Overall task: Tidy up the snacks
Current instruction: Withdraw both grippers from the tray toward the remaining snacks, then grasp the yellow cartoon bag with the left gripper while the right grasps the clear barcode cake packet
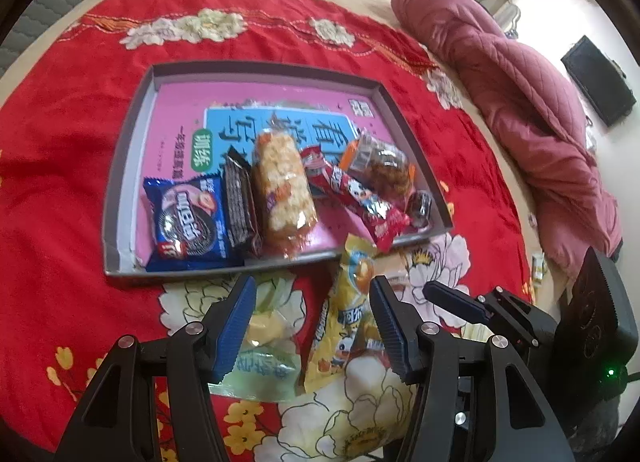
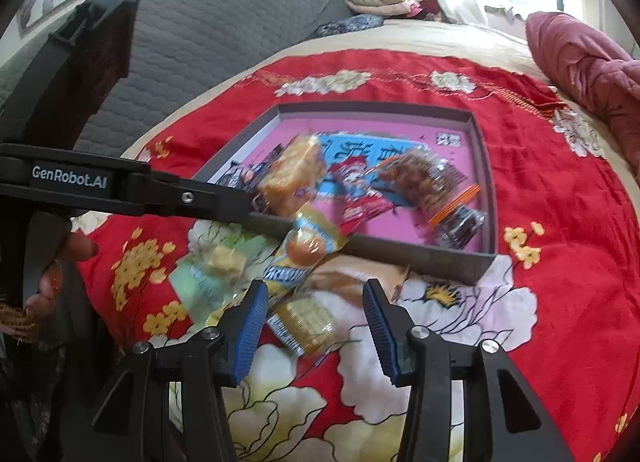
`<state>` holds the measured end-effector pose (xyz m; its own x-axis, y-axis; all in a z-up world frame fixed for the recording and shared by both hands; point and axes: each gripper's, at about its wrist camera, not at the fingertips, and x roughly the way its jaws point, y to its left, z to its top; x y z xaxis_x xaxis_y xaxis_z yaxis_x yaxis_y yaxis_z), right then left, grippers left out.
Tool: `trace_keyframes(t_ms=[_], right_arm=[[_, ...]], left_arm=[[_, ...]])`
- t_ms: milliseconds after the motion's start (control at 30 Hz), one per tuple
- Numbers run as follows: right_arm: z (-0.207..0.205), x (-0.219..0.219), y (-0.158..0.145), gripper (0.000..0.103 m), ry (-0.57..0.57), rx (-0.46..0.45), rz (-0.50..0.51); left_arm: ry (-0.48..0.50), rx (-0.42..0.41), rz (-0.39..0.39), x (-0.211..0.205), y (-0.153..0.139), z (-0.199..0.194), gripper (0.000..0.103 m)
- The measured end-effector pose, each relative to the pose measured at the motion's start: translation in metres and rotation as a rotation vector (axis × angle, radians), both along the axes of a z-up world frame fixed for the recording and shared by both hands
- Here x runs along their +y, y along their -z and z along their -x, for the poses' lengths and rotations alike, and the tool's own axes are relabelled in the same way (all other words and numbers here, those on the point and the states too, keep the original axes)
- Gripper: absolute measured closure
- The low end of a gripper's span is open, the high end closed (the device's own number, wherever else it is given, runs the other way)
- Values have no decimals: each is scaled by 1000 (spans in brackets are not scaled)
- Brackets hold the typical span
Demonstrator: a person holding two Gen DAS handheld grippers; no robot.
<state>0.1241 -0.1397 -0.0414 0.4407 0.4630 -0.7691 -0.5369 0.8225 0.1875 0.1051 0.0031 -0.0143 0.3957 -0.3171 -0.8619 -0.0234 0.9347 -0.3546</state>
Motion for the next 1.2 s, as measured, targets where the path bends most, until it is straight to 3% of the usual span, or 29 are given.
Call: trace_keyframes(t_ms=[467, 1200], right_arm=[[5, 13, 16, 54, -71, 61, 44], [-1, 13, 27, 54, -92, 112, 54]], left_arm=[[45, 89, 42, -11, 29, -2, 42], [108, 101, 36, -29, 38, -13, 42]])
